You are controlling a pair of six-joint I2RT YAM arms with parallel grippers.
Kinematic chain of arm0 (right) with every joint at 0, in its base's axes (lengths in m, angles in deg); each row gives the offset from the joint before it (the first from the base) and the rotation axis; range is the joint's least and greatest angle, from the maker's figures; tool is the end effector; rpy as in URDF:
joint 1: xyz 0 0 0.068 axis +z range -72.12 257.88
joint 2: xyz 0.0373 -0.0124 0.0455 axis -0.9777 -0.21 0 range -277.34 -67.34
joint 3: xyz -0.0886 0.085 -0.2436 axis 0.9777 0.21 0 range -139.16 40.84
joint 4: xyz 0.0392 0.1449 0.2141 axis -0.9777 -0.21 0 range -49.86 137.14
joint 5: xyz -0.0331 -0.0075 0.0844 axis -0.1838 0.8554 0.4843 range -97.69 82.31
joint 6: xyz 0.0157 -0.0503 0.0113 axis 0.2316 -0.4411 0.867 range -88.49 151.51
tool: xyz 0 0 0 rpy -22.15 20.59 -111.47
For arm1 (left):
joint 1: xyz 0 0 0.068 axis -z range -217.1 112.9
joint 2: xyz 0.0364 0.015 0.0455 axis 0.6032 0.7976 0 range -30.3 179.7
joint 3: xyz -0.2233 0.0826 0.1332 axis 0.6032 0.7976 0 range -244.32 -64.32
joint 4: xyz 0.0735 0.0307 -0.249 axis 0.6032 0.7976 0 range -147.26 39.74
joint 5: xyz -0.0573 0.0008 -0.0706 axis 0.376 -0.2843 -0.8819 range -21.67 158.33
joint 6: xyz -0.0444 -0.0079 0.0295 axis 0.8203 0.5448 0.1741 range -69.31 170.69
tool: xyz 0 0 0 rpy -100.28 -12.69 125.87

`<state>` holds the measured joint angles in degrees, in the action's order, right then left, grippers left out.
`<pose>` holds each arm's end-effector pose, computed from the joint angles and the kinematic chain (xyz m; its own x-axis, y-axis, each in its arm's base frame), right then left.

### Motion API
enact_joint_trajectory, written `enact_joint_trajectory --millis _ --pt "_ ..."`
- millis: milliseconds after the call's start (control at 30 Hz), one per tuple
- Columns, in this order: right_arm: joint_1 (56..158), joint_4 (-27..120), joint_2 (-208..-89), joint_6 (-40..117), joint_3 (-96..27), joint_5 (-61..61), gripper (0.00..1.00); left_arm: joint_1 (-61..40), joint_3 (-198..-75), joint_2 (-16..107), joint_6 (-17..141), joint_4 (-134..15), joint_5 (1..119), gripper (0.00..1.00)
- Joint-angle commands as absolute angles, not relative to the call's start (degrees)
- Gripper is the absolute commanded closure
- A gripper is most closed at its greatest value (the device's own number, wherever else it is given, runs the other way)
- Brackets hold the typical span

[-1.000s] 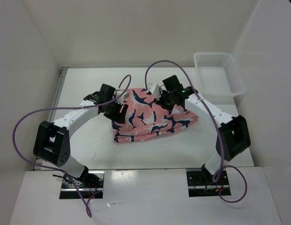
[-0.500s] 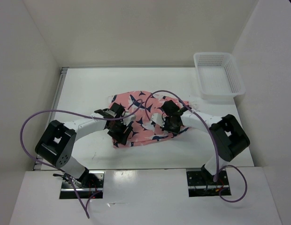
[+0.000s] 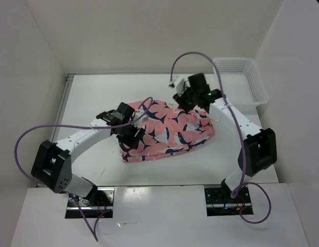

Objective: Fold and stack the shorts
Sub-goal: Fold the shorts

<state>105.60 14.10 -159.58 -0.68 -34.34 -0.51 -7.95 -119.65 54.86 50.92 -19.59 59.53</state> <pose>0.3099 0.1678 0.2789 -0.2911 -0.7500 -0.5939 -0.8125 0.5216 -0.2605 0.2435 -0.1421 0.2059 -0.8090 0.4467 -0.3822 0.5293 0.8363 -0.1428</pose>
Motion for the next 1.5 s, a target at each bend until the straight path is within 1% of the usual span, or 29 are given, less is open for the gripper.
enact_joint_trajectory --millis 0,67,133,167,200,300,367,433,500,600,667,700,800,867,900,933,1000,1067,1100,1200,1367,1467 --pt "96.3 14.7 -158.0 14.0 -39.6 5.8 0.53 -8.2 -128.2 48.4 50.7 -15.8 53.8 0.33" --pt "92.7 16.1 -158.5 15.8 -37.7 2.5 0.36 -8.2 -130.8 47.8 50.7 -17.5 50.2 0.29" --pt "92.1 16.9 -159.1 15.8 -33.8 -1.0 0.29 -7.7 -134.3 49.8 50.7 -20.1 49.5 0.27" --pt "91.2 16.9 -159.1 15.8 -32.7 -2.4 0.25 -7.7 -135.6 53.2 50.7 -22.1 49.5 0.27" --pt "90.6 16.3 -160.7 15.8 -30.3 -2.4 0.23 -7.7 -136.9 55.5 50.7 -22.9 49.5 0.27" --pt "87.4 16.3 -163.4 15.8 -26.7 -4.8 0.22 -7.1 -142.3 64.2 50.7 -27.8 49.5 0.27" --pt "83.3 15.7 -164.8 15.8 -26.1 -4.8 0.22 -6.0 -146.7 69.8 50.7 -31.1 50.4 0.27" --pt "81.2 15.1 -165.9 15.8 -25.4 -4.8 0.22 -6.0 -149.6 75.0 50.7 -32.7 51.0 0.27" --pt "80.6 15.1 -166.5 14.6 -24.5 -4.0 0.22 -4.5 -152.5 78.1 50.7 -34.0 51.0 0.27" --pt "80.6 14.4 -168.0 13.8 -23.6 -1.5 0.22 -1.8 -153.3 84.0 50.7 -35.9 53.1 0.27" --pt "80.6 14.4 -170.2 13.8 -23.6 -1.4 0.22 -0.5 -153.3 85.7 50.7 -37.2 54.6 0.27" --pt "80.6 14.4 -171.1 13.1 -23.6 -1.4 0.23 0.0 -152.6 86.4 50.7 -37.2 55.2 0.27" --pt "81.1 14.4 -174.9 13.1 -23.6 -4.3 0.35 1.1 -150.5 87.6 50.7 -38.0 55.8 0.27" --pt "81.1 13.8 -177.2 13.8 -23.6 -4.3 0.47 1.7 -149.0 87.6 50.7 -38.5 56.5 0.27" --pt "81.1 13.8 -177.7 13.8 -23.6 -4.3 0.53 1.7 -147.5 87.6 50.7 -38.5 57.2 0.27" --pt "81.7 13.8 -178.3 14.8 -23.6 -4.3 0.68 1.7 -146.8 87.6 50.7 -38.5 58.0 0.27" --pt "81.7 13.8 -179.5 16.1 -23.6 -4.3 0.84 1.7 -145.1 87.1 50.7 -38.5 58.0 0.27" --pt "82.2 13.8 -179.5 16.7 -25.2 -4.8 0.97 1.7 -143.0 86.6 50.7 -38.5 58.6 0.27" --pt "82.2 13.3 -179.0 16.7 -25.8 -4.8 1.00 1.7 -143.0 86.1 50.7 -38.5 58.6 0.27" --pt "83.6 11.4 -176.6 16.7 -28.6 -5.4 1.00 1.7 -143.8 85.0 50.7 -38.5 59.1 0.27" --pt "87.4 6.1 -170.7 16.7 -34.0 -4.9 1.00 1.7 -151.1 84.0 50.7 -36.9 59.6 0.27" --pt "88.4 2.1 -167.0 16.7 -37.5 -4.9 1.00 1.7 -152.9 81.9 50.7 -35.6 61.2 0.27"
